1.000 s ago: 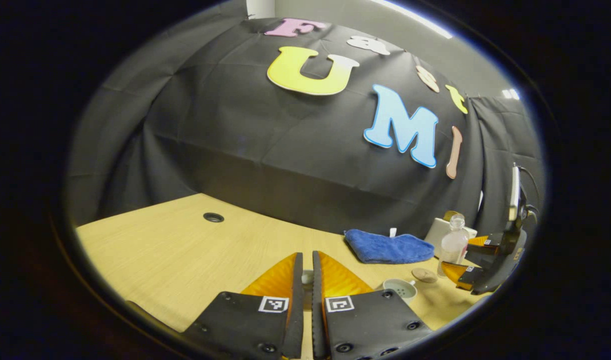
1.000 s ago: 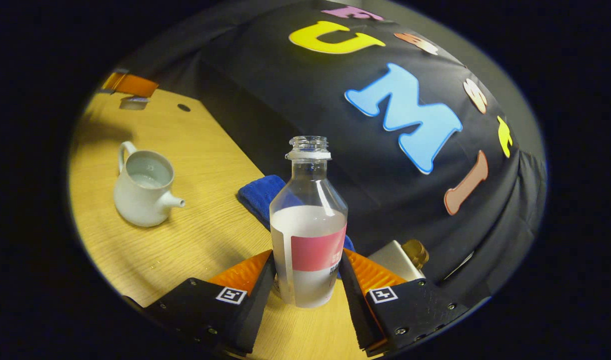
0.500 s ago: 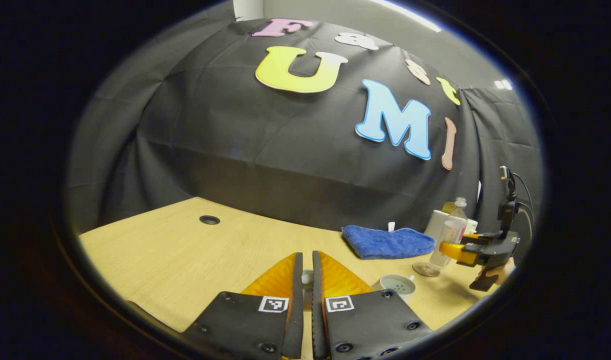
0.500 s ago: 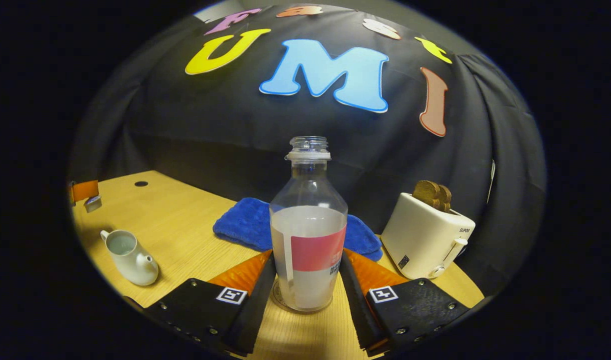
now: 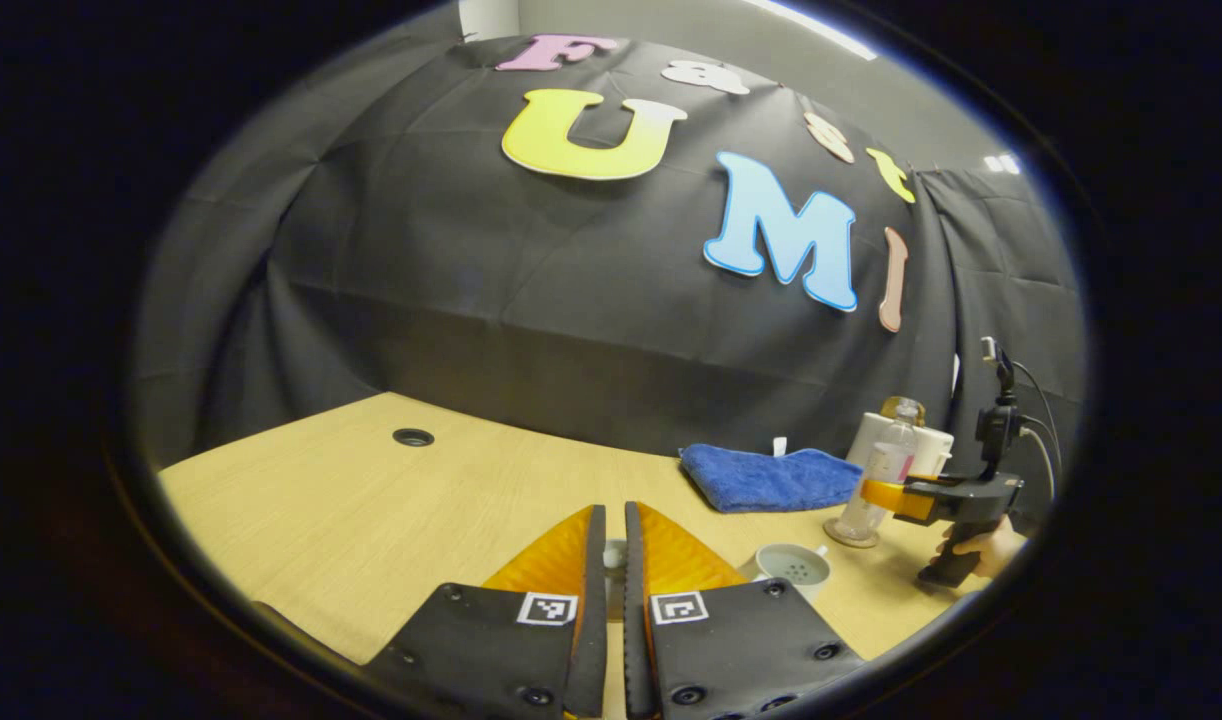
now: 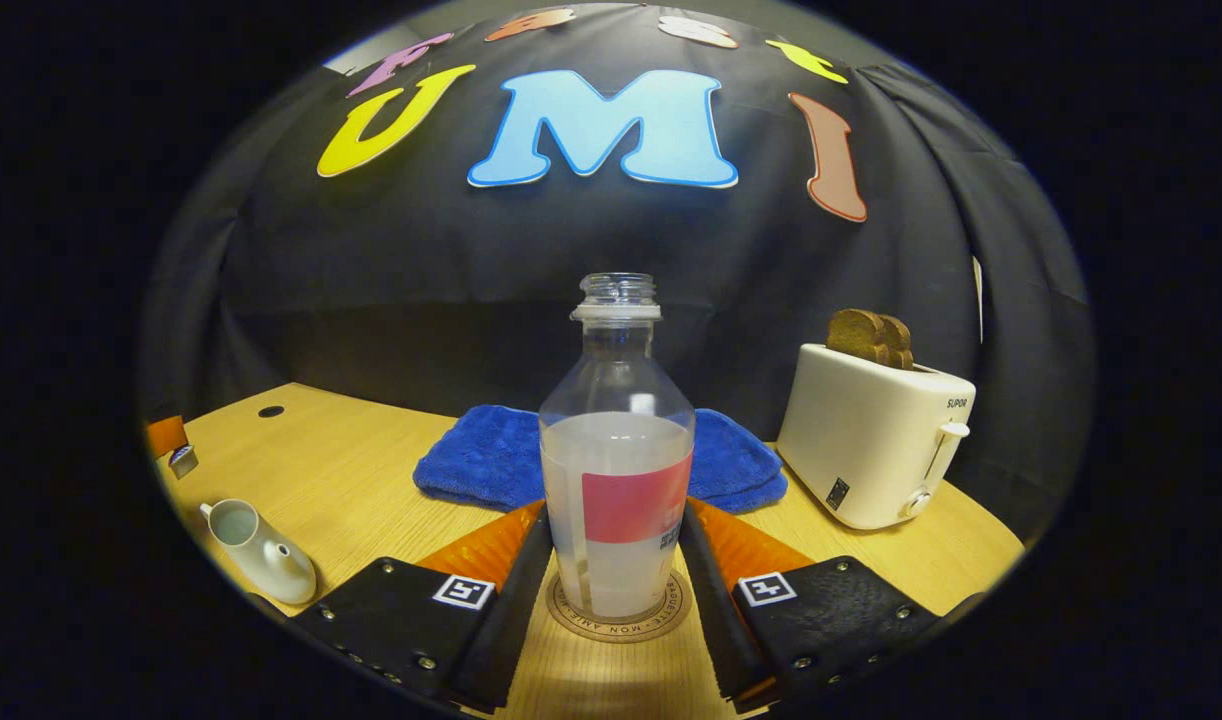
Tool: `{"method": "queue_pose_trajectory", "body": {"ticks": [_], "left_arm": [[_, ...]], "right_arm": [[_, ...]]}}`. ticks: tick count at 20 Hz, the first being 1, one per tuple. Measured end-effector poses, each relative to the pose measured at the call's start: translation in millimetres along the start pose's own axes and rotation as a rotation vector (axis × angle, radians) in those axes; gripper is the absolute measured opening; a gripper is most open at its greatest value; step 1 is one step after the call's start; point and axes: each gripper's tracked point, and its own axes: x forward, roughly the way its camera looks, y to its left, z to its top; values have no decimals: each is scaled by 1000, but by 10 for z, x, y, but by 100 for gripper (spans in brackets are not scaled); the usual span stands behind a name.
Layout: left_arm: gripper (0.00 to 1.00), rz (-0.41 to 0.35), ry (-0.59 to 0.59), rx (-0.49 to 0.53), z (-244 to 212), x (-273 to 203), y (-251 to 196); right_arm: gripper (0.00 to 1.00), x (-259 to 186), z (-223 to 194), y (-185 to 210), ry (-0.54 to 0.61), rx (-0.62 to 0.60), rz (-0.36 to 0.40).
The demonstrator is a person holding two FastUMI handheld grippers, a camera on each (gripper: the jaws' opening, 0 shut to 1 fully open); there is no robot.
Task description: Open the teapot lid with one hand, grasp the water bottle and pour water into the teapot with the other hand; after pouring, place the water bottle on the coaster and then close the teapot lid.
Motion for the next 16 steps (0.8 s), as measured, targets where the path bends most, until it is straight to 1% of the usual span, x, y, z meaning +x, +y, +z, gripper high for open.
{"method": "queue_pose_trajectory", "body": {"ticks": [3,6,7,8,10,13,16], "left_arm": [[13,4,-4,0,6,-11,0],[14,5,0,2,-12,-1,-20],[13,3,1,2,-16,-2,-29],[13,4,3,2,-17,-3,-28],[14,7,3,4,-23,-7,-34],[15,7,-6,1,3,-20,-41],[13,4,-9,8,-7,-27,-86]], "right_arm": [[74,20,6,-9,-3,3,-2],[77,20,-6,0,0,5,-2],[77,27,-8,15,0,12,5],[80,19,-6,42,1,20,14],[86,2,-12,28,5,20,-1],[86,-37,17,-28,-15,22,-24],[86,-189,83,-7,-47,48,-20]]}}
